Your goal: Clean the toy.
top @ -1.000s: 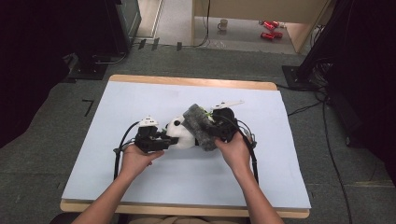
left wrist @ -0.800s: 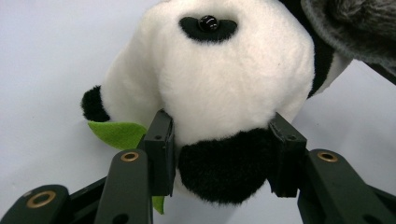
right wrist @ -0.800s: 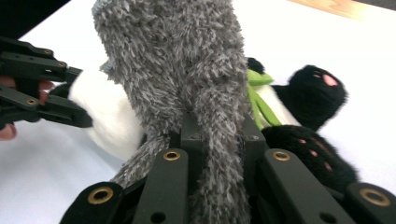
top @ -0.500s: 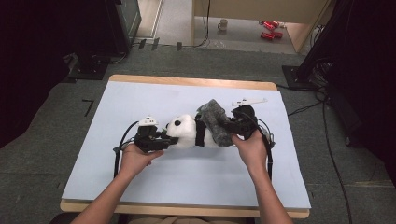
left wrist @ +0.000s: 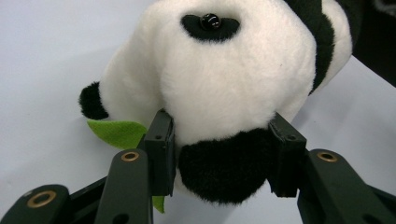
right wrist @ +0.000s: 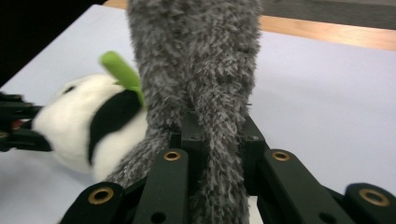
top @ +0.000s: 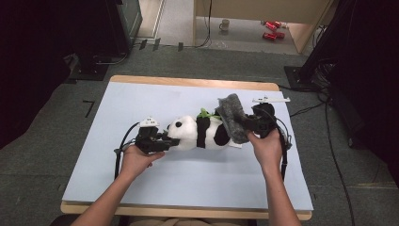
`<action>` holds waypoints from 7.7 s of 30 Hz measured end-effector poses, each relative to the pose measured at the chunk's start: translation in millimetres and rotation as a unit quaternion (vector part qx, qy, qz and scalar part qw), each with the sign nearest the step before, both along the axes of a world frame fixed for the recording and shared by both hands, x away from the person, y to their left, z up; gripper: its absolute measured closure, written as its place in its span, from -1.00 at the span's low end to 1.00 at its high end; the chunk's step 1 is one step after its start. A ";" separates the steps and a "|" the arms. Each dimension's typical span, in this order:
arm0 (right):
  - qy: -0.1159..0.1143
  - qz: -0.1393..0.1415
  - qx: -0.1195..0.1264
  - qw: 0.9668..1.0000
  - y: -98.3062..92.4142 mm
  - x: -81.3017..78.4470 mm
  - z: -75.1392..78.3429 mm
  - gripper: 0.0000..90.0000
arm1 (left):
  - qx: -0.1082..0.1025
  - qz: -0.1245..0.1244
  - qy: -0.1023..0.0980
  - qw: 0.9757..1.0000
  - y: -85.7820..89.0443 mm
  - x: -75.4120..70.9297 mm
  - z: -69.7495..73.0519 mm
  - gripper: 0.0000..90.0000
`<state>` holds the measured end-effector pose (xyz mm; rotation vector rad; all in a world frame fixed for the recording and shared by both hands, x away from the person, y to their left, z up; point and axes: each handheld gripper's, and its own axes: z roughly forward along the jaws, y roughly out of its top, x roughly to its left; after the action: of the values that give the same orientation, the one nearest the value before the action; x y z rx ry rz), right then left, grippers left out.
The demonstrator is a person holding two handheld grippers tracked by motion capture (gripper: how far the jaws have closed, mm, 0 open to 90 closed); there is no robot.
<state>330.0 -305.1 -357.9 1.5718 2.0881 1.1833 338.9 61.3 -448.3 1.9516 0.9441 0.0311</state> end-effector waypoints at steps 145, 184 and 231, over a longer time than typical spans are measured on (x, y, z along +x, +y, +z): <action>-0.004 0.177 0.034 0.984 140.5 2.8 -16.3 0.72 | 0.005 0.026 -0.039 0.999 7.1 -20.0 4.2 0.35; 0.020 0.047 0.036 0.998 30.6 23.2 -5.3 0.74 | -0.019 0.027 -0.002 0.999 18.2 -6.9 -1.2 0.34; 0.030 0.135 0.022 0.990 98.9 23.2 -14.0 0.73 | -0.007 0.032 -0.003 0.999 18.3 -14.3 -1.6 0.33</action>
<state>353.2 -206.3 -371.8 1.3892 2.3895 1.2892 324.7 79.6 -449.9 1.9067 0.9992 0.0672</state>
